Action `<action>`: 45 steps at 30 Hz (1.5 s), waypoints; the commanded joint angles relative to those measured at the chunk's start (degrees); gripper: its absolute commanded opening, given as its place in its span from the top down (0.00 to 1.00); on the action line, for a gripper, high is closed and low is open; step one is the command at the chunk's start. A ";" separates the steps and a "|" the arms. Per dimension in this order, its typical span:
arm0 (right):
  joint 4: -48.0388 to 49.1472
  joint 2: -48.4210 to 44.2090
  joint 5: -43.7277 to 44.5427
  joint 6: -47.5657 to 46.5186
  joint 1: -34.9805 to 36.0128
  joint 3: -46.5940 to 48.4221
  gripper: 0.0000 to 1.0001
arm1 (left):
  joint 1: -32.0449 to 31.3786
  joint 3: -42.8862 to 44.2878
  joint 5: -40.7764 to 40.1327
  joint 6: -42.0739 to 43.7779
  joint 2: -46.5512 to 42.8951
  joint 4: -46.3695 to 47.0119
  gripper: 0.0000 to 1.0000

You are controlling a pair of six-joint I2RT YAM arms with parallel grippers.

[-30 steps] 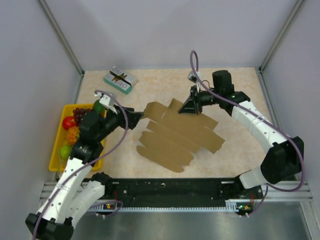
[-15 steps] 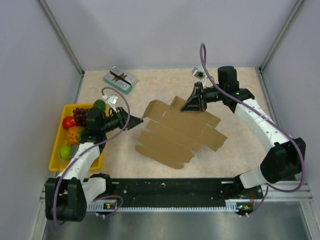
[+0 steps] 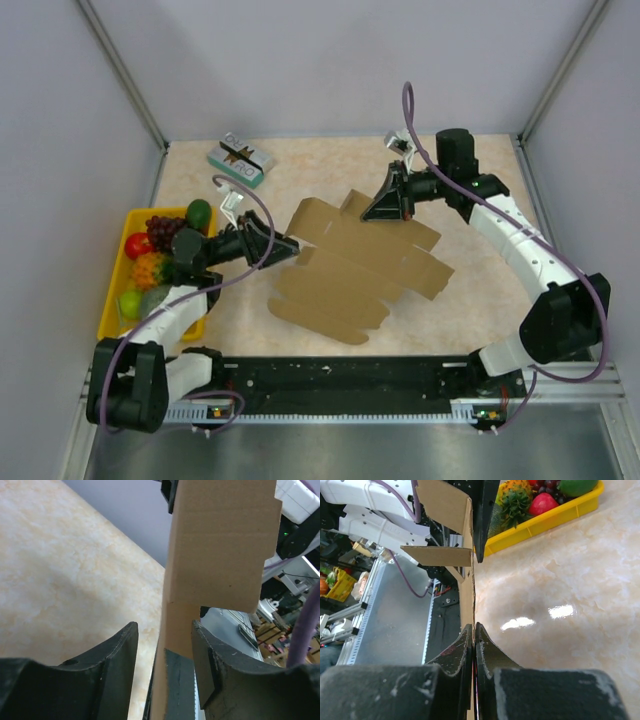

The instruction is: Fold the paper box

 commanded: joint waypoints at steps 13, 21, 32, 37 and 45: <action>3.06 -1.57 -1.12 0.34 -0.68 3.21 1.00 | -6.25 2.77 -1.50 6.33 -1.93 -3.05 0.45; 3.23 -1.92 -1.91 0.34 -0.68 2.94 1.00 | 2.00 0.03 -7.72 13.14 -15.10 -24.44 0.41; 4.03 -2.01 -2.44 2.27 -0.68 3.47 1.00 | 3.95 2.59 -6.34 11.70 -5.02 -20.99 0.62; 4.11 -1.92 -2.35 2.45 -0.59 3.38 1.00 | 1.93 2.76 -0.19 3.42 -0.45 -7.52 0.61; 4.47 -2.01 -2.35 2.53 -0.59 3.12 1.00 | -1.50 3.73 3.07 2.02 0.70 -4.62 0.61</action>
